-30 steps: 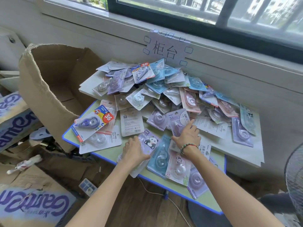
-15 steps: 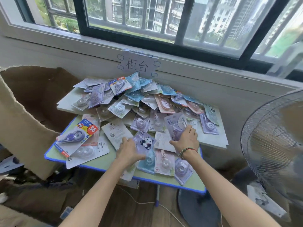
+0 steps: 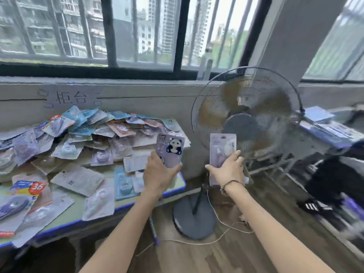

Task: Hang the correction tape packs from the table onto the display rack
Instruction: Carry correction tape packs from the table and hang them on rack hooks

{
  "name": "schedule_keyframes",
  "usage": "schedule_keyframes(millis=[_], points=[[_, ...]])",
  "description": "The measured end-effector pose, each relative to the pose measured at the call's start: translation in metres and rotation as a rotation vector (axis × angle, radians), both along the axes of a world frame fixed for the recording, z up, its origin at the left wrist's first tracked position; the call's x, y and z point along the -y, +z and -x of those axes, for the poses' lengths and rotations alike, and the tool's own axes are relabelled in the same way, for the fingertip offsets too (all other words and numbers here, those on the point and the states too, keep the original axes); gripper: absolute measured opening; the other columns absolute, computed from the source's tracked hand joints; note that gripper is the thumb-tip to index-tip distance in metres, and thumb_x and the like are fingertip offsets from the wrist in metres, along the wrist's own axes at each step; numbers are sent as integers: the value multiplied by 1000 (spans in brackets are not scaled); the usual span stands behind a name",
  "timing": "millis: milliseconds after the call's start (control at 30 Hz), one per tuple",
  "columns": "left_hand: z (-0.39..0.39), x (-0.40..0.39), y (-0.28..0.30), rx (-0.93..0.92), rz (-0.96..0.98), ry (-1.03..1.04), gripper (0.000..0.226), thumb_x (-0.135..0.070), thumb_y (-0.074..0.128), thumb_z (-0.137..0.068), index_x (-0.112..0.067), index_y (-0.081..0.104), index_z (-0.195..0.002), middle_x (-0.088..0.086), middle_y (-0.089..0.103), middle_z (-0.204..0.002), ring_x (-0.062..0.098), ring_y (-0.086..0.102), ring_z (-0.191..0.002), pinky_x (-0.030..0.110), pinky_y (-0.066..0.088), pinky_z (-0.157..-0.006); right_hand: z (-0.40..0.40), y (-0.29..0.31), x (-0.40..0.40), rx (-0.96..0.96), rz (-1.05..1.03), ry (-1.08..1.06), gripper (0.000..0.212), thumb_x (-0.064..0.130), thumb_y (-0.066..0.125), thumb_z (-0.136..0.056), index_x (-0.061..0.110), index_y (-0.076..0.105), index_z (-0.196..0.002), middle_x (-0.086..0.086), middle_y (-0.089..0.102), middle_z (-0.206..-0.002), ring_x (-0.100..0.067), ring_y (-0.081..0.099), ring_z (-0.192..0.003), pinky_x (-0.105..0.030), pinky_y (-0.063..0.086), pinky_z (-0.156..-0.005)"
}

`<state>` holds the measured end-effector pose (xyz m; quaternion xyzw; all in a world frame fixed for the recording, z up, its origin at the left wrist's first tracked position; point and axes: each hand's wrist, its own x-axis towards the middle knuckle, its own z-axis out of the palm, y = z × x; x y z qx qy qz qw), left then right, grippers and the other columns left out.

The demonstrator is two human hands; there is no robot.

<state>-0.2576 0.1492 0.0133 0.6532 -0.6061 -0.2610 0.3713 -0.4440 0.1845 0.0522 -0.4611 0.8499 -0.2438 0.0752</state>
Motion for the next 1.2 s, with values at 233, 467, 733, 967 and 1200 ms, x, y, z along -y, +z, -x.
schedule_keyframes(millis=[233,467,733,967,1200], points=[[123,-47,32,40,57,-282,101,-57,74,-73,-4,27,-145,16,45,-139,35,52,-121,43,45,-91,109,22,-110,-21,48,-354,120,56,72,-73,-1,-2,-149,-17,27,-143,-32,38,-130,-40,44,-93],[273,-145,60,83,117,-605,98,-60,73,-72,-4,30,-140,15,49,-129,35,56,-112,42,48,-83,215,42,-260,-42,116,-679,120,57,74,-71,-1,2,-149,-20,28,-145,-33,38,-131,-39,42,-97],[434,-320,82,31,150,-912,98,-59,71,-74,-7,26,-144,14,46,-135,34,55,-116,41,46,-84,327,57,-472,-68,160,-1000,122,59,72,-72,1,-3,-149,-17,23,-148,-31,37,-131,-43,46,-92],[540,-472,96,-47,195,-1069,92,-58,71,-75,-8,29,-140,14,49,-128,36,56,-112,43,47,-83,400,70,-636,-126,178,-1174,119,59,71,-73,2,0,-150,-15,31,-140,-30,41,-126,-40,47,-84],[621,-605,112,-120,204,-1245,93,-57,73,-73,-12,27,-140,9,47,-131,31,52,-117,39,43,-81,450,82,-769,-179,189,-1331,117,59,72,-72,2,4,-149,-15,35,-134,-30,43,-121,-40,47,-77]])
